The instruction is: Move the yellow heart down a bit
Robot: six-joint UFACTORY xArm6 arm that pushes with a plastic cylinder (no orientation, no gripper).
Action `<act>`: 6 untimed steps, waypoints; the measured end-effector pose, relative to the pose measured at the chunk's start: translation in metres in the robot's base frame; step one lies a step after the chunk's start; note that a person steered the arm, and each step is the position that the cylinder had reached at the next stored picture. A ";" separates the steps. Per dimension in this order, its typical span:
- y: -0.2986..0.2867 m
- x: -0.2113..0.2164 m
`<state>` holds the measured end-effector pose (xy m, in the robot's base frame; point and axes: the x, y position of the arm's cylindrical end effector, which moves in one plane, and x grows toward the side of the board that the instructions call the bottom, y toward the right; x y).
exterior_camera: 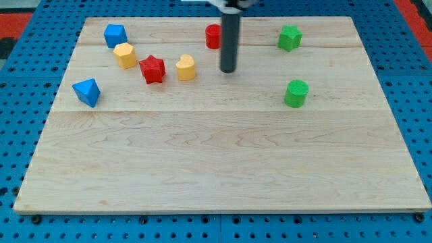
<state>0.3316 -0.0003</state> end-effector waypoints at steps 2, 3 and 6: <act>-0.069 -0.041; -0.045 -0.012; -0.038 0.047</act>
